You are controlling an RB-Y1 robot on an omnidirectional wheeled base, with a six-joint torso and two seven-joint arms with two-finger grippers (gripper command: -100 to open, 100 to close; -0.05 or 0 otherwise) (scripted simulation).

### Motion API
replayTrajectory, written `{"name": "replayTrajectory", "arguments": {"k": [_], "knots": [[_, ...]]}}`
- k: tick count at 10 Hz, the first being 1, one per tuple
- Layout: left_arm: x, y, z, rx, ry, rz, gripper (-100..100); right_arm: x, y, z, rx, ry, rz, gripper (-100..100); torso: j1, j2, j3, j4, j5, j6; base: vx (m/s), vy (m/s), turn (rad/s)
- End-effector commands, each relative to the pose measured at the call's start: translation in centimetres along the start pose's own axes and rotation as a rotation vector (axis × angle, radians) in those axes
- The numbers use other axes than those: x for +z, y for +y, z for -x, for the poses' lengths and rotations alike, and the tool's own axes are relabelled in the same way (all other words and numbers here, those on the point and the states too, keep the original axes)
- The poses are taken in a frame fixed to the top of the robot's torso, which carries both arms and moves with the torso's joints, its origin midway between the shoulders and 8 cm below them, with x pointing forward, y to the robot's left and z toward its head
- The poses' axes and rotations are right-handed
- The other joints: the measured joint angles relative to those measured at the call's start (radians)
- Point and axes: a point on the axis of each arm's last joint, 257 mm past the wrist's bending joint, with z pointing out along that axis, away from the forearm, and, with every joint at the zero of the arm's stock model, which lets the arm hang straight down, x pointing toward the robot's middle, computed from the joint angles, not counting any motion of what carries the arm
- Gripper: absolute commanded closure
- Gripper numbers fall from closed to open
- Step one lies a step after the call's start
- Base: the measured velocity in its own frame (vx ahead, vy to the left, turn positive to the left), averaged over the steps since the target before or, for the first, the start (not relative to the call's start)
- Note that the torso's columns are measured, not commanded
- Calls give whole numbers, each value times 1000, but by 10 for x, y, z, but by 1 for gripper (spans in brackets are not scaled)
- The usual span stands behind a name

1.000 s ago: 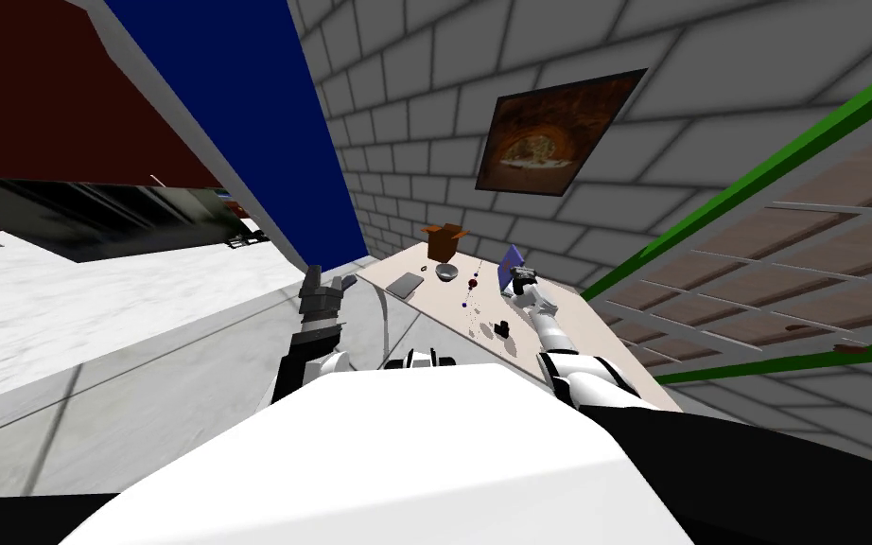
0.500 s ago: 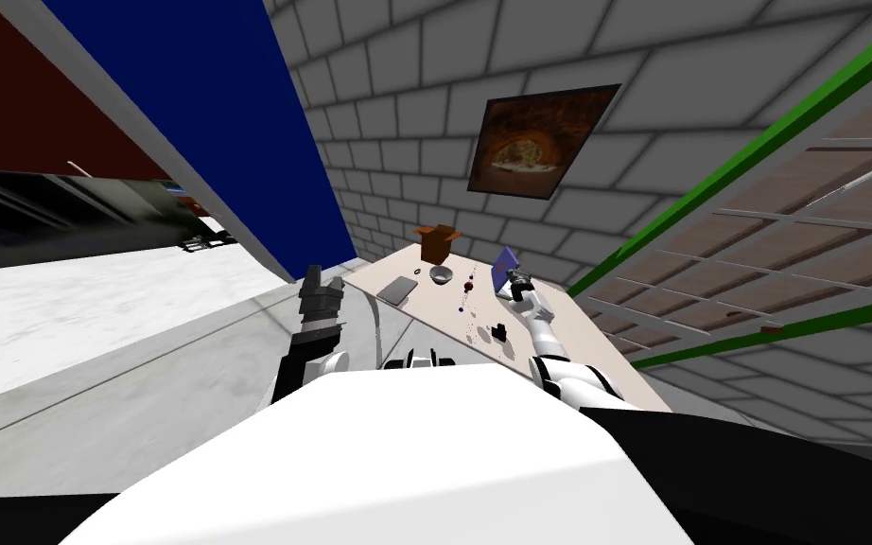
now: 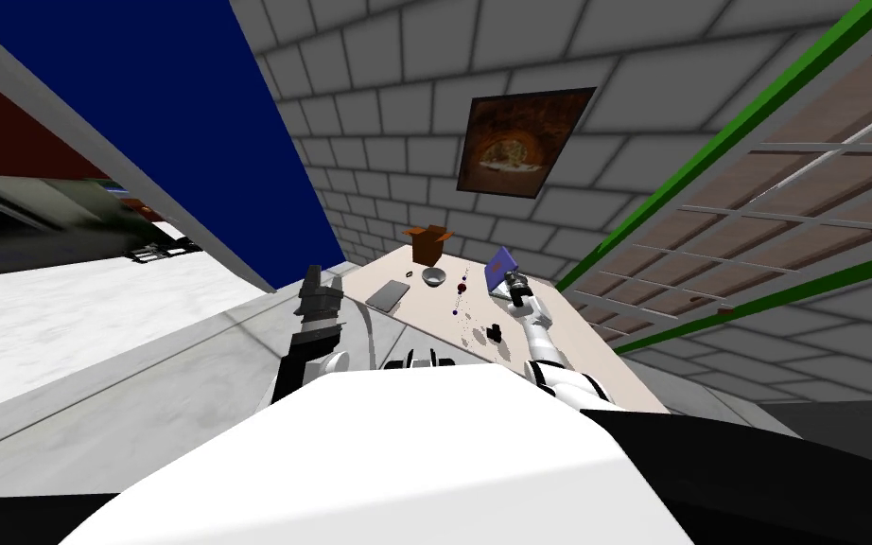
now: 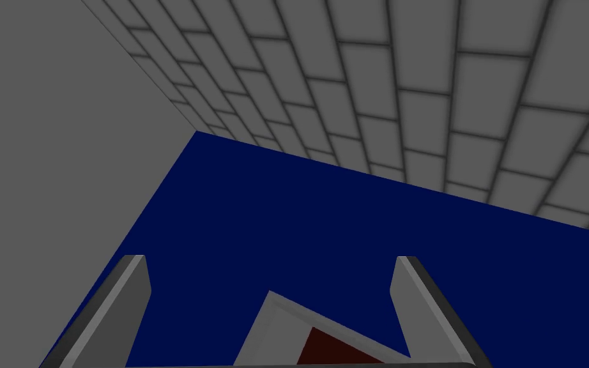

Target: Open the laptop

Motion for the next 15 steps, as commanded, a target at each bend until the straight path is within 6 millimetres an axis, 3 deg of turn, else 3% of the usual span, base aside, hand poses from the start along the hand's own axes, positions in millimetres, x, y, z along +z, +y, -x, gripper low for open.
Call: {"name": "replayTrajectory", "arguments": {"k": [1, 9, 11, 12, 13, 15], "knots": [[0, 0, 0, 0, 0, 0, 0, -13, 2, -34, 68, 42, 13, 100, -2, -1, -1, -1, -1, -1, 75, -24, -76], [0, 0, 0, 0, 0, 0, 0, -44, 10, -76, 234, 65, 52, 100, 6, -4, -2, 0, 1, -10, 49, -19, -77], [0, 0, 0, 0, 0, 0, 0, -61, 12, -95, 316, 70, 63, 100, 7, -2, -1, 5, 6, -9, 2, 12, -77], [0, 0, 0, 0, 0, 0, 0, -61, 12, -94, 316, 69, 65, 100, 5, -2, -3, 6, 6, -5, 5, 10, -67], [0, 0, 0, 0, 0, 0, 0, -55, 8, -81, 306, 52, 64, 100, 3, -1, -5, 8, 7, -4, -13, 9, -30], [0, 0, 0, 0, 0, 0, 0, -78, 27, -112, 384, 90, 105, 100, 3, 3, 0, 10, 11, -5, 5, 15, -166]]}}
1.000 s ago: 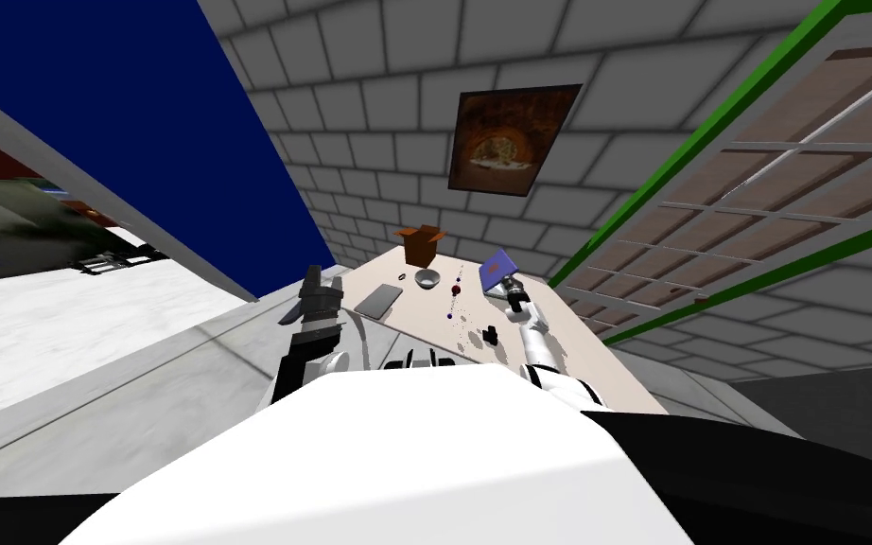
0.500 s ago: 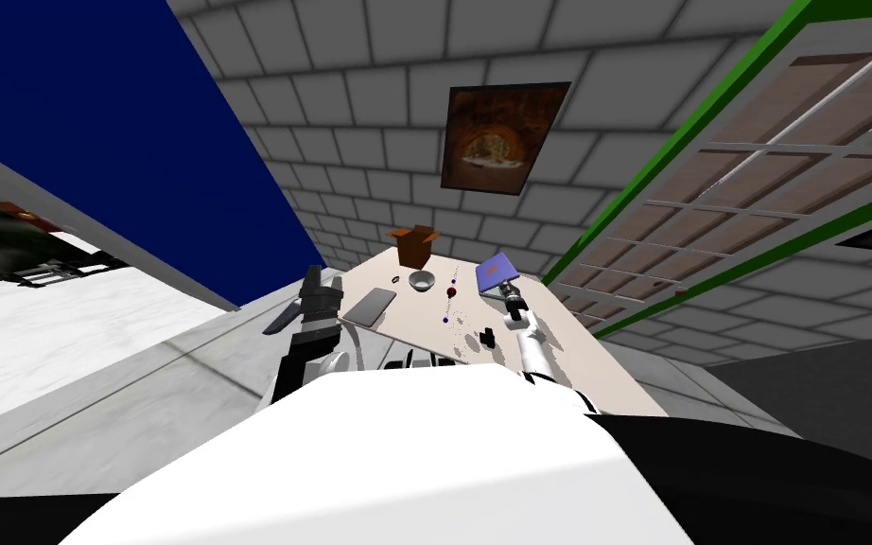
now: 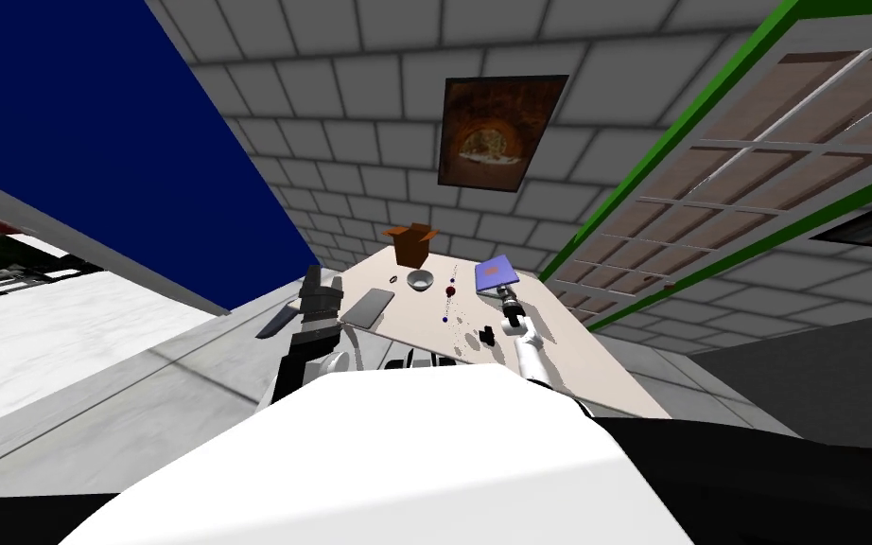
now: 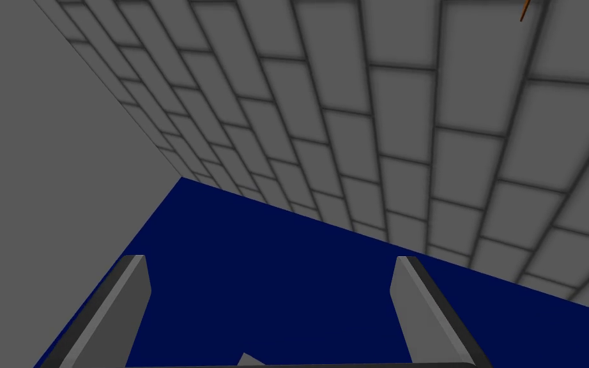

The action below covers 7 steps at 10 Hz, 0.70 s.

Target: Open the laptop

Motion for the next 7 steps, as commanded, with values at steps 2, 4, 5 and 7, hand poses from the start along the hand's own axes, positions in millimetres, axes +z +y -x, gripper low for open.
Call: {"name": "replayTrajectory", "arguments": {"k": [2, 4, 5, 7], "knots": [[0, 0, 0, 0, 0, 0, 0, -16, 8, -31, 58, 36, 32, 100, -12, 2, -8, 1, -1, 1, 6, 9, -57], [0, 0, 0, 0, 0, 0, 0, -24, 13, -40, 38, 67, 36, -100, -3, 0, -12, 5, 2, 2, 1, 20, -56], [0, 0, 0, 0, 0, 0, 0, -22, 23, -31, 35, 48, 56, -100, -5, 1, -7, 3, 3, 3, -6, 10, -107], [0, 0, 0, 0, 0, 0, 0, -30, 33, -40, 18, 76, 69, -100, -16, 3, -5, 4, 3, 4, 8, 12, -160]]}}
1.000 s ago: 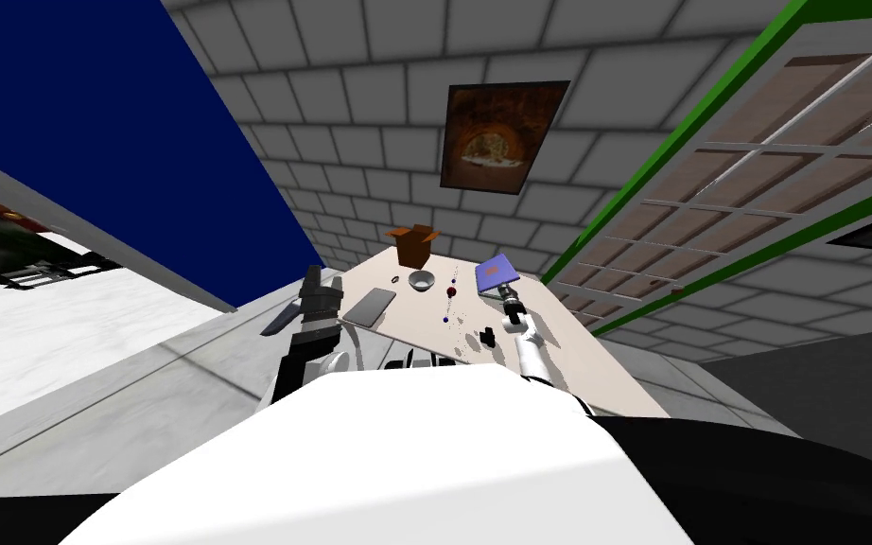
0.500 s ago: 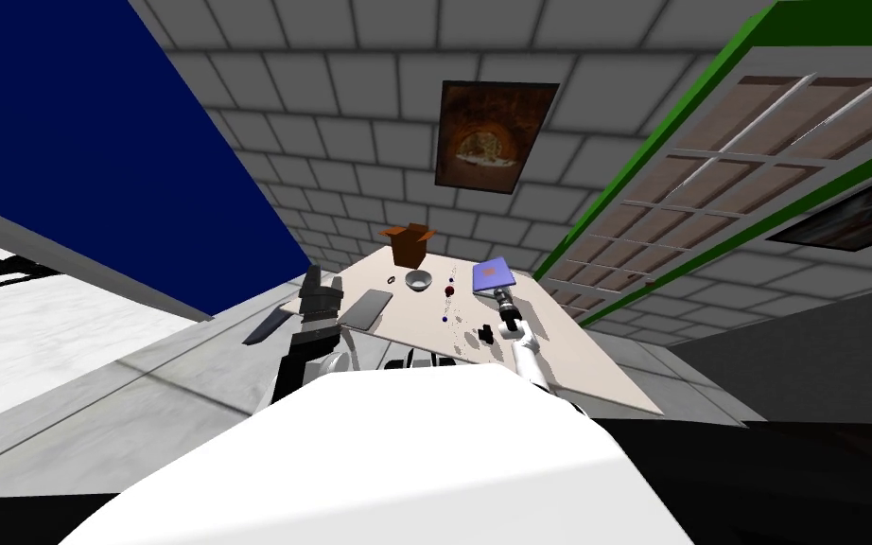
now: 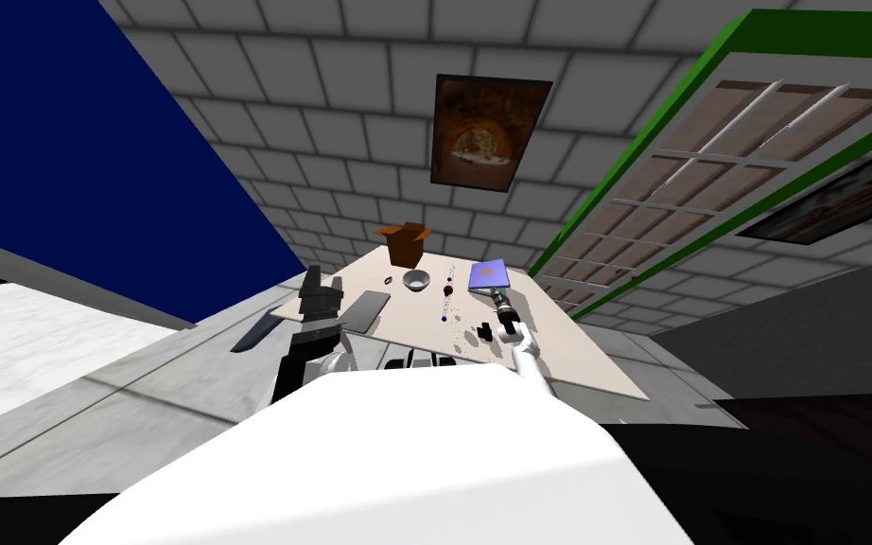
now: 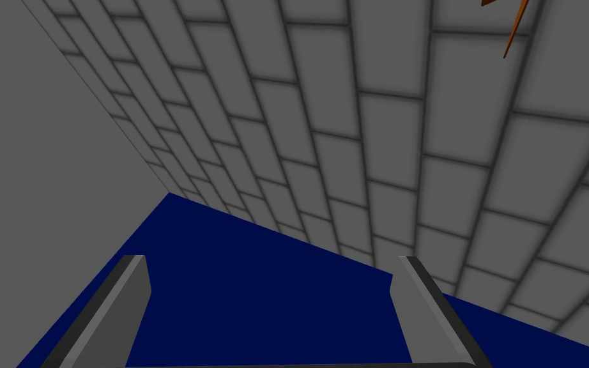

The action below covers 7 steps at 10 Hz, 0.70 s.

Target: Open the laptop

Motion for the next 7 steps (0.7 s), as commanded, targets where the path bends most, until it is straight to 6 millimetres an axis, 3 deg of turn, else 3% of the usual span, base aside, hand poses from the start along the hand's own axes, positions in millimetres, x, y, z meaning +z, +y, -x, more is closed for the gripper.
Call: {"name": "replayTrajectory", "arguments": {"k": [1, 7], "knots": [[0, 0, 0, 0, 0, 0, 0, 0, 21, 8, -11, -9, 36, -100, -5, 1, -4, 0, -1, -1, 2, 2, 18], [0, 0, 0, 0, 0, 0, 0, 0, 21, 8, -11, -9, 36, -100, 3, -1, -5, 0, -1, -1, 1, 4, -1]]}}
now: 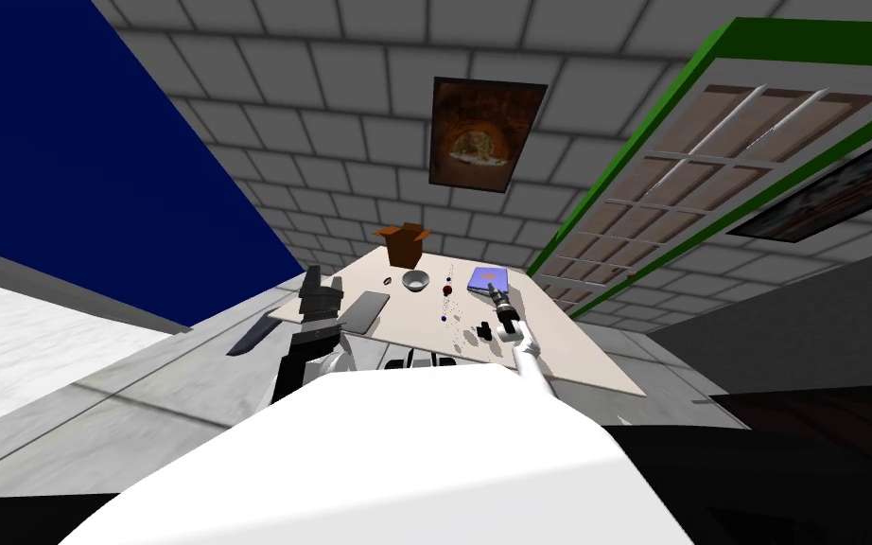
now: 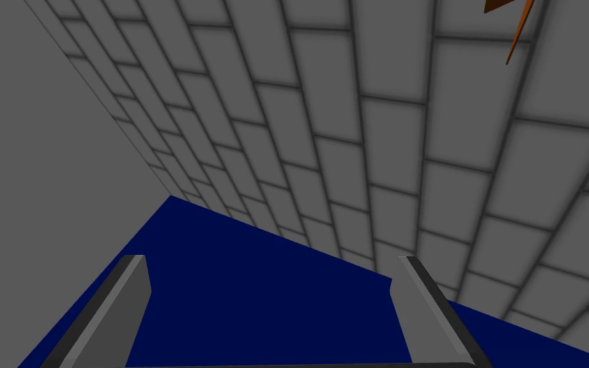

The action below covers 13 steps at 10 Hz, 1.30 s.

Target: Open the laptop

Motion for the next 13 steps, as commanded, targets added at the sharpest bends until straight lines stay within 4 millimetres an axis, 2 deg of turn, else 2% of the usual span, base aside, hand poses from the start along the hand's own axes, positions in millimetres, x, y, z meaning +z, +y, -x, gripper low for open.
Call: {"name": "replayTrajectory", "arguments": {"k": [1, 2, 3, 4, 6, 13], "knots": [[0, 0, 0, 0, 0, 0, 0, 0, 0, 0, 0, 0, 0, -100, 1, 0, -2, 0, 0, 1, -7, -10, 20], [0, 0, 0, 0, 0, 0, 0, -7, 7, -6, -18, 23, 10, -100, -1, 0, 0, -1, 0, 0, -2, 32, -122], [0, 0, 0, 0, 0, 0, 0, -6, 15, 2, -20, 7, 26, -100, 1, 0, 6, -1, 0, 1, 3, 42, -118], [0, 0, 0, 0, 0, 0, 0, -16, 13, -13, -33, 47, 17, -100, 5, 0, 9, 0, 0, 0, 15, 42, -184], [0, 0, 0, 0, 0, 0, 0, -13, 31, 3, -36, 14, 52, -100, -2, 0, 2, 0, 0, -1, 1, -13, -34], [0, 0, 0, 0, 0, 0, 0, -13, 31, 3, -36, 14, 52, -100, -3, 0, 0, 0, 0, 0, 1, 3, -1]]}}
